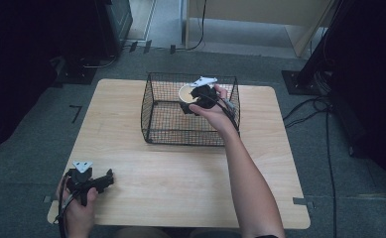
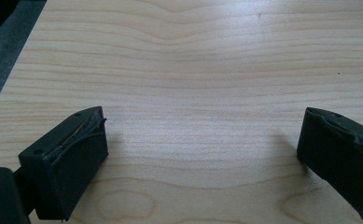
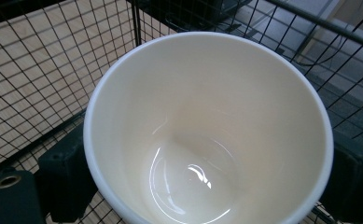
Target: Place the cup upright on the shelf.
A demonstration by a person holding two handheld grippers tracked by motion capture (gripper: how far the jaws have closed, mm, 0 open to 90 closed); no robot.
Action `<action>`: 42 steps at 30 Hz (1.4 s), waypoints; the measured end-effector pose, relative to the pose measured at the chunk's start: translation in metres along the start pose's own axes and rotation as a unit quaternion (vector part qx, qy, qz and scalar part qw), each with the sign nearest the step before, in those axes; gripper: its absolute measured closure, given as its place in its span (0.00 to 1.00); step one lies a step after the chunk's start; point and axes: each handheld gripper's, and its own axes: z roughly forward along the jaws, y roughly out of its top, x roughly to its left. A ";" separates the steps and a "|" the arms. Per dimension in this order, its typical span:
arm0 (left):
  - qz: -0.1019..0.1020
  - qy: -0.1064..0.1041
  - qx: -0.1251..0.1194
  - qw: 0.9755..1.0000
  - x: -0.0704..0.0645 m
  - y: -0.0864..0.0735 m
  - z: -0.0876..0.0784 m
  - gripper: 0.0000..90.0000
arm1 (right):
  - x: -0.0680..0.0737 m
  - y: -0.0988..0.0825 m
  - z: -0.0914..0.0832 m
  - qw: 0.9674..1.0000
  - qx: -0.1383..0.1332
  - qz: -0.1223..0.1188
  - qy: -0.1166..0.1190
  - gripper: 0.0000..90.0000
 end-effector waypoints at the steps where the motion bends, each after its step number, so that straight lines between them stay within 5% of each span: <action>1: 0.000 0.000 0.000 1.000 0.000 0.000 0.000 0.02 | -0.003 -0.003 0.006 1.000 0.004 0.000 -0.004 0.10; 8: -0.001 0.000 -0.001 1.000 0.000 0.000 0.000 0.02 | -0.011 -0.014 0.021 1.000 0.026 0.001 0.009 0.10; 14: 0.000 0.000 0.000 1.000 0.000 0.000 0.000 0.02 | -0.016 -0.020 0.031 0.999 0.042 0.000 -0.006 0.10; 20: 0.001 0.000 0.000 1.000 0.000 0.000 0.000 0.02 | -0.018 -0.026 0.041 0.998 0.060 -0.005 0.018 0.11; 29: 0.001 0.000 0.000 1.000 0.000 0.000 0.000 0.02 | -0.021 -0.027 0.040 0.997 0.067 0.025 0.017 0.09; 36: 0.001 0.000 0.000 1.000 0.000 0.000 0.000 0.02 | -0.021 -0.025 0.034 0.998 0.054 0.011 -0.014 0.00; 42: 0.001 0.000 0.000 1.000 0.000 0.000 0.000 0.02 | -0.024 -0.017 0.022 1.000 0.019 0.005 -0.008 0.00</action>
